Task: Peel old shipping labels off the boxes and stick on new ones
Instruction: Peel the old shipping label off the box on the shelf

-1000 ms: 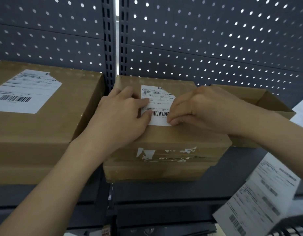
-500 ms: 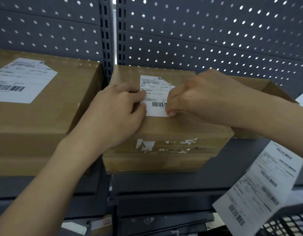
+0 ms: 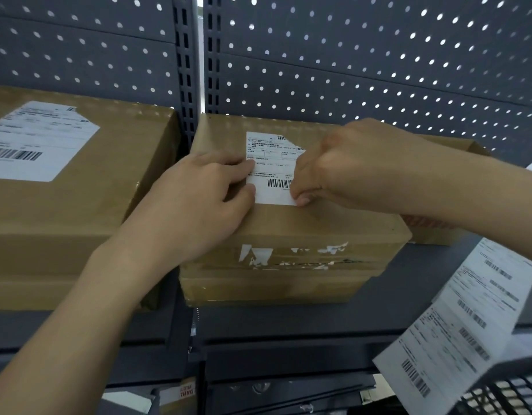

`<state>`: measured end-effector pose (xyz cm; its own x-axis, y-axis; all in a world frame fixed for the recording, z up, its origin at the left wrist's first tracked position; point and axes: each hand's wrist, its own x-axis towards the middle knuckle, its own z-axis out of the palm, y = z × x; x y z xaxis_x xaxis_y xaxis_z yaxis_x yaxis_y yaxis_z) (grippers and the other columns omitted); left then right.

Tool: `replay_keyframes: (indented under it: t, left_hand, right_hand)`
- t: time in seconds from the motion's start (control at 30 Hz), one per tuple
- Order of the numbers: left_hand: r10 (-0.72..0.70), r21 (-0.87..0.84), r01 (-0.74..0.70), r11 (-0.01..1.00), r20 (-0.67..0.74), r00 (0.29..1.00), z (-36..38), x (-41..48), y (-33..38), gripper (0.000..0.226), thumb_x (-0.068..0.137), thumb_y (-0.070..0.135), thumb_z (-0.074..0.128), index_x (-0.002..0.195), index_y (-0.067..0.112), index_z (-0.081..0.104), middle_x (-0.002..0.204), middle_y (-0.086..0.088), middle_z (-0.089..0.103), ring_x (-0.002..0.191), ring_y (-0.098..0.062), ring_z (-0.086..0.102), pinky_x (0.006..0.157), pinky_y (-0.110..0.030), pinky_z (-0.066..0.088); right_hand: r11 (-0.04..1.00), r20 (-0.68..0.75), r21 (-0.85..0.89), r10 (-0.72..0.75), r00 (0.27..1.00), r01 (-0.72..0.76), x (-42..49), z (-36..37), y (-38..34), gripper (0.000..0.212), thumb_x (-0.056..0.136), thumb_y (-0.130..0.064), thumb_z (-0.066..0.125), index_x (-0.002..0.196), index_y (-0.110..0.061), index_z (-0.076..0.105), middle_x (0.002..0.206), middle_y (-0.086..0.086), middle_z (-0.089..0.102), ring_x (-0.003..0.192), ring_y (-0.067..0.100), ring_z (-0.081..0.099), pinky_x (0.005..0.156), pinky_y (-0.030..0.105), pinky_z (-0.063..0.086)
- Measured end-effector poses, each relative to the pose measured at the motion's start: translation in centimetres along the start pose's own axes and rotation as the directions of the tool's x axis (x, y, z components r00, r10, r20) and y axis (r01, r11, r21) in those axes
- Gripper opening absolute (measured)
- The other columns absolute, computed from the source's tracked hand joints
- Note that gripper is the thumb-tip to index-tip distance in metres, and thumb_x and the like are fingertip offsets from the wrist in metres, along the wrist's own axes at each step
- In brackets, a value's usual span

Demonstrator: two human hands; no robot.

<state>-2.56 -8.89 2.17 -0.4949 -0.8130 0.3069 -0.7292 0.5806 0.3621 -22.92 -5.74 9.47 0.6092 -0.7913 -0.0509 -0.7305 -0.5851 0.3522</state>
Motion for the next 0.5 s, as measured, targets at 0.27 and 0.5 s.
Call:
replay_keyframes:
  t: [0.27, 0.5]
  left_hand:
    - [-0.013, -0.001, 0.013, 1.0, -0.032, 0.999, 0.3, -0.1, 0.1, 0.049, 0.097, 0.041, 0.04, 0.144, 0.029, 0.045, 0.147, 0.017, 0.042, 0.135, -0.009, 0.033, 0.101, -0.02, 0.023]
    - [-0.014, 0.004, 0.015, 1.0, -0.03, 0.999, 0.2, 0.0, 0.3, 0.048, 0.097, 0.041, 0.04, 0.144, 0.029, 0.045, 0.148, 0.017, 0.041, 0.135, -0.009, 0.033, 0.105, -0.022, 0.024]
  right_hand:
    - [0.993, -0.006, -0.118, -0.003, 1.0, 0.003, -0.9, 0.0, -1.3, 0.04, 0.089, -0.016, 0.035, 0.111, -0.028, 0.066, 0.111, -0.012, 0.067, 0.089, 0.024, 0.063, 0.054, 0.026, 0.023]
    - [0.995, -0.206, 0.097, 0.015, 0.978, 0.005, -1.2, 2.0, 0.1, 0.024, 0.089, -0.019, 0.051, 0.085, -0.015, 0.074, 0.084, -0.003, 0.072, 0.07, 0.025, 0.066, 0.056, 0.035, 0.053]
